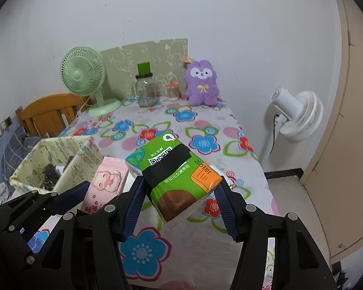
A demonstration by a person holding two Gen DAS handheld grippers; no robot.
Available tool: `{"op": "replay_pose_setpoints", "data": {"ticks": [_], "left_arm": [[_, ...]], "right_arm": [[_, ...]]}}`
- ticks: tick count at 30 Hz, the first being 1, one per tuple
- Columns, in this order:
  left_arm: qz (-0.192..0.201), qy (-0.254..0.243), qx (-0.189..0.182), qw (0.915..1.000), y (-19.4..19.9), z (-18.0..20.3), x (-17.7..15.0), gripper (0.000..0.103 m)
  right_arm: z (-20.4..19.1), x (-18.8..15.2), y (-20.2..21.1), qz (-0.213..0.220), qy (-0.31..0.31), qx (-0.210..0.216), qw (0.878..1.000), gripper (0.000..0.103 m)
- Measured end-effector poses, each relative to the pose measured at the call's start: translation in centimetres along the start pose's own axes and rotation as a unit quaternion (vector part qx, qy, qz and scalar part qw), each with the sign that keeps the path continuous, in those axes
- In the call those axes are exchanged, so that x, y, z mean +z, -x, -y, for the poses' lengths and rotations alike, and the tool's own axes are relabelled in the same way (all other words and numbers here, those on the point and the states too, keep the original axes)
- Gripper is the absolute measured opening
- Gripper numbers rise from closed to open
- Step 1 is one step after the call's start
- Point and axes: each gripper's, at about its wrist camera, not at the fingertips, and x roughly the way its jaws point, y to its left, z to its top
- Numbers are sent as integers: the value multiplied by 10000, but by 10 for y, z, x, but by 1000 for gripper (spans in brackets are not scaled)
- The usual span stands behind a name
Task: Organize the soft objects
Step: 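Lift the green tissue pack with the right gripper while the left gripper lifts the pink wipes, then carry the tissue pack with the right gripper while the left gripper carries the wipes over the yellow box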
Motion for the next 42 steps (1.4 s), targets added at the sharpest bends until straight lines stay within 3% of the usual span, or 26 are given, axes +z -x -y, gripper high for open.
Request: {"op": "replay_pose_setpoints", "data": {"ticks": [15,42], "left_arm": [[339,15,91,9994,20,-29,17,39],[402,536,502,9965,5,-115,26,39]], "right_arm": [[-35,24,16,302,209,55,9993,61],[-113,52,-27,291,428,523,9973,61]]}}
